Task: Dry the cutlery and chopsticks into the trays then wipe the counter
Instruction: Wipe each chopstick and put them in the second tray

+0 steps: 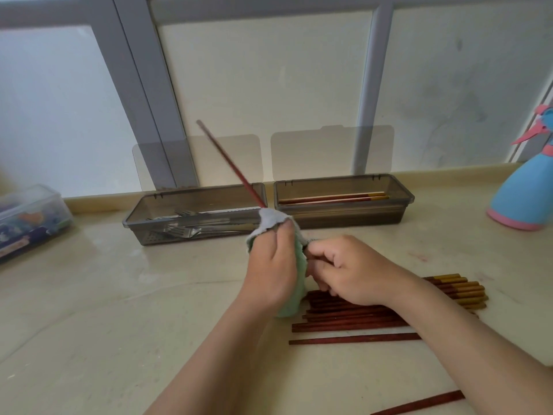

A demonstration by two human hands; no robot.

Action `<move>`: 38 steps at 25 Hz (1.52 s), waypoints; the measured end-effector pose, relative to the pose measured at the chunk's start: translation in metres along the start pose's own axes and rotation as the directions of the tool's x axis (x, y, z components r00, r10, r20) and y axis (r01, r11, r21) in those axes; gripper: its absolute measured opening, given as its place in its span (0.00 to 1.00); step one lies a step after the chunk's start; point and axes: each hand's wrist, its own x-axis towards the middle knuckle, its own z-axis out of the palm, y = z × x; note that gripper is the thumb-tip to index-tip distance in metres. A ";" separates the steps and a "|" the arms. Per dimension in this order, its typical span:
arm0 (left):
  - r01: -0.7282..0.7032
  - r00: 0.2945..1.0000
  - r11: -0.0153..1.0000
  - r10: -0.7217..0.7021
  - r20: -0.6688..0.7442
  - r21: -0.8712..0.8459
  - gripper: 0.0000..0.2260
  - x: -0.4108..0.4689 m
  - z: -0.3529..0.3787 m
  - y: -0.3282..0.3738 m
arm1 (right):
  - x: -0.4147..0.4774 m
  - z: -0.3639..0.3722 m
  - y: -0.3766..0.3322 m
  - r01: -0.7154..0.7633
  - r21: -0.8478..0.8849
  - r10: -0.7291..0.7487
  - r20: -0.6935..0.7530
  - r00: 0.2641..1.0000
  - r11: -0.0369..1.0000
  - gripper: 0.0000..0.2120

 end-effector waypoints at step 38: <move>-0.091 0.863 0.970 -0.037 0.503 0.227 0.22 -0.005 -0.004 -0.005 | 0.031 -0.039 0.043 -0.591 -0.483 0.290 -0.561 0.775 0.646 0.11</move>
